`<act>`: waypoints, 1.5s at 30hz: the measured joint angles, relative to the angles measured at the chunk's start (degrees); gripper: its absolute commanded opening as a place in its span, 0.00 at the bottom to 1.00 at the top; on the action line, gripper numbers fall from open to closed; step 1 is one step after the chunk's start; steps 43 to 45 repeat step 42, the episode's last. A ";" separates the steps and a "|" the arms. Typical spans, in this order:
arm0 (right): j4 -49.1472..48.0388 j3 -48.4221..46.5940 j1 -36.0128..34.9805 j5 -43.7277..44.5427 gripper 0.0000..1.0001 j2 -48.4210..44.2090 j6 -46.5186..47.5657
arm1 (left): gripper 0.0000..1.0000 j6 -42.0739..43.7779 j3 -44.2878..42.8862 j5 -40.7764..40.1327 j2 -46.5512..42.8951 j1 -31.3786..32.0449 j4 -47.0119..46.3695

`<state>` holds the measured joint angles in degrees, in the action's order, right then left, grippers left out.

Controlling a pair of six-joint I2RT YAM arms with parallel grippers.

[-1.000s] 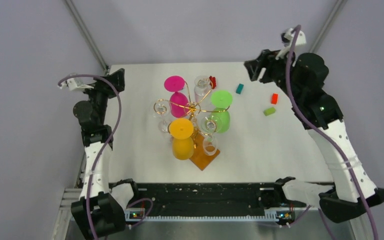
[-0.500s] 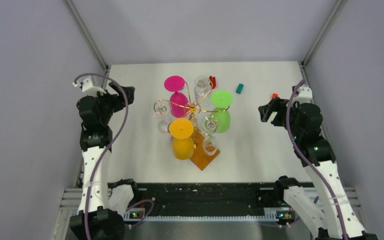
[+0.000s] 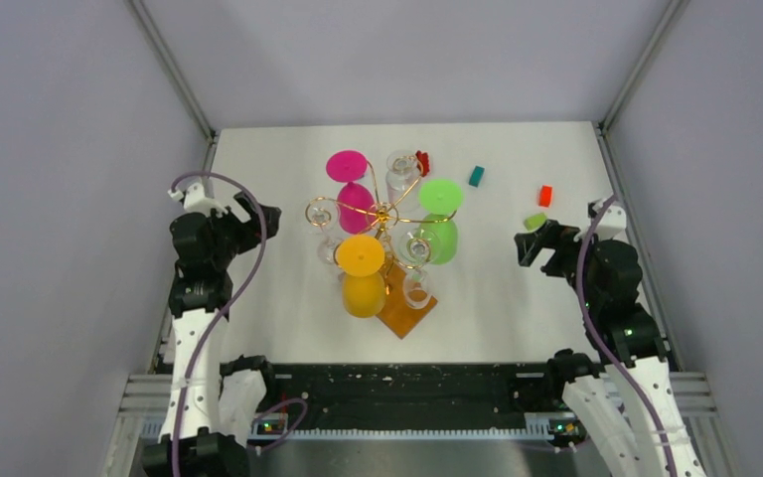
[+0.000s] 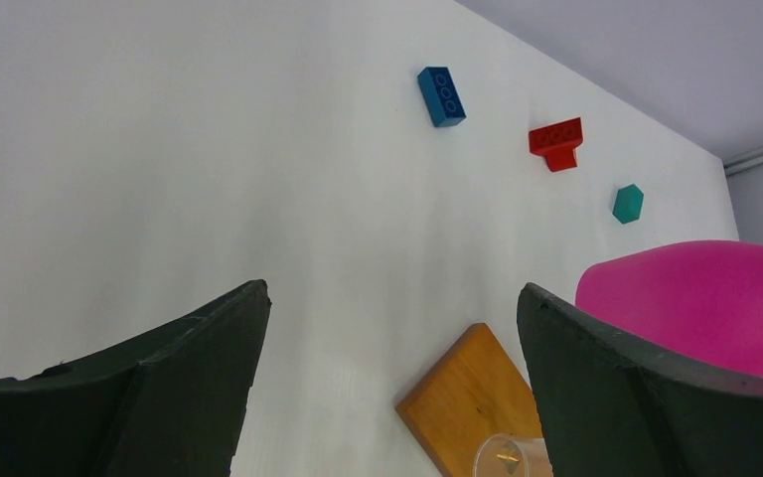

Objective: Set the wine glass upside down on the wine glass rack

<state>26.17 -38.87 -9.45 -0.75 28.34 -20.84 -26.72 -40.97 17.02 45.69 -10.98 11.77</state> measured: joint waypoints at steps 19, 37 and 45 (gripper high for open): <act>5.07 2.25 0.00 -0.20 0.99 -3.02 -0.20 | 0.99 2.62 0.39 3.26 -1.84 0.17 5.05; 5.38 -5.42 0.00 2.27 0.99 -2.01 9.20 | 0.99 2.91 1.07 4.59 -2.78 1.18 5.22; 5.60 -5.42 0.00 2.69 0.99 -3.13 10.54 | 0.99 2.91 1.07 4.59 -2.56 1.18 5.31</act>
